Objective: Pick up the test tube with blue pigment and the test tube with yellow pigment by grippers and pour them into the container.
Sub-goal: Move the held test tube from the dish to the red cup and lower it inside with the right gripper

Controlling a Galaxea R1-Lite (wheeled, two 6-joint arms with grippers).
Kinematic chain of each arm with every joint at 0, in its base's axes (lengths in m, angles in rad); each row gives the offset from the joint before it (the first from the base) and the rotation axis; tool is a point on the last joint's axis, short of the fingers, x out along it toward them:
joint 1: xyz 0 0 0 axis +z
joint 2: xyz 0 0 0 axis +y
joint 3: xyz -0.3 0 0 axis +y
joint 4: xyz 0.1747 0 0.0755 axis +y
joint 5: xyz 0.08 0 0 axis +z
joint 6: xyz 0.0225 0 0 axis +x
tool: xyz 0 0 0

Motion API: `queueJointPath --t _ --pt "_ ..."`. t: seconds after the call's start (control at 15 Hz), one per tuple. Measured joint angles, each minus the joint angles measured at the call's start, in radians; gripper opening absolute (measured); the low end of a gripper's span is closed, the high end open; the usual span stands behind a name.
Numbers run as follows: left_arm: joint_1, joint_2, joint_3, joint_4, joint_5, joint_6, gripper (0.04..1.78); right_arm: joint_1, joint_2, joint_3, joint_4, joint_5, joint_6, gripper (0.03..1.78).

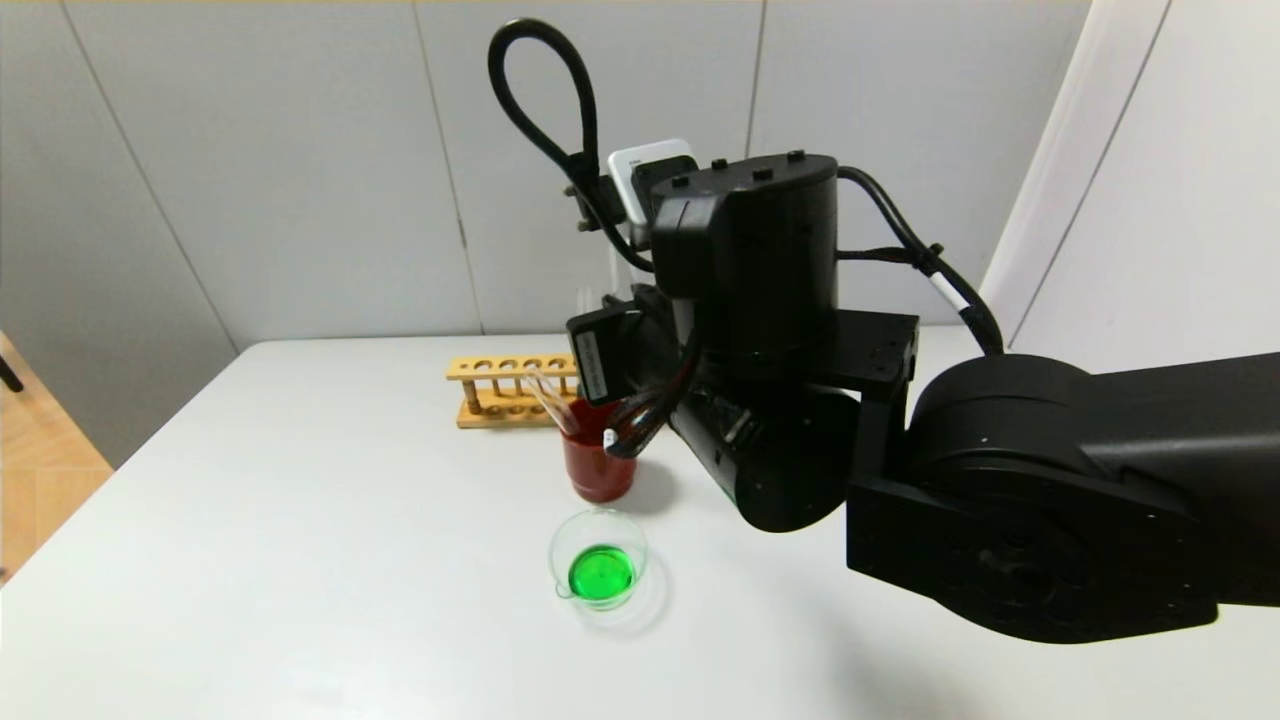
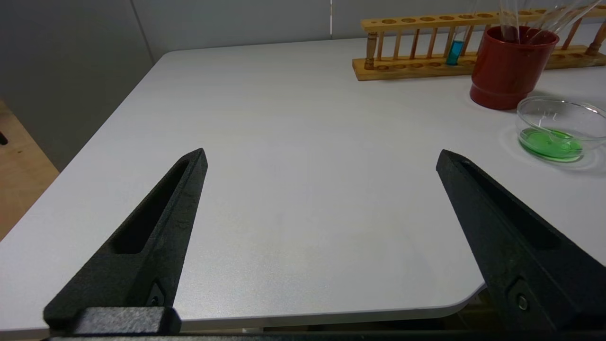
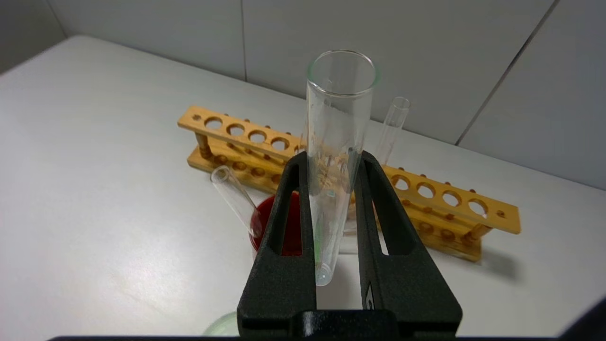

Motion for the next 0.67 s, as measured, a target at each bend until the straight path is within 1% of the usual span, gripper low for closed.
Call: queueJointPath --t 0.2,0.33,0.53,0.67 --pt "0.0 0.0 0.0 0.0 0.0 0.0 1.71 -0.002 0.014 -0.008 -0.001 0.038 0.045 0.27" --pt "0.0 0.0 0.0 0.0 0.0 0.0 1.71 -0.011 0.024 -0.01 -0.001 0.063 0.051 0.27" --pt "0.0 0.0 0.0 0.0 0.0 0.0 1.71 -0.029 0.044 -0.016 -0.004 0.114 0.053 0.27" --pt "0.0 0.0 0.0 0.0 0.0 0.0 1.71 -0.043 0.067 -0.025 -0.004 0.124 0.059 0.27"
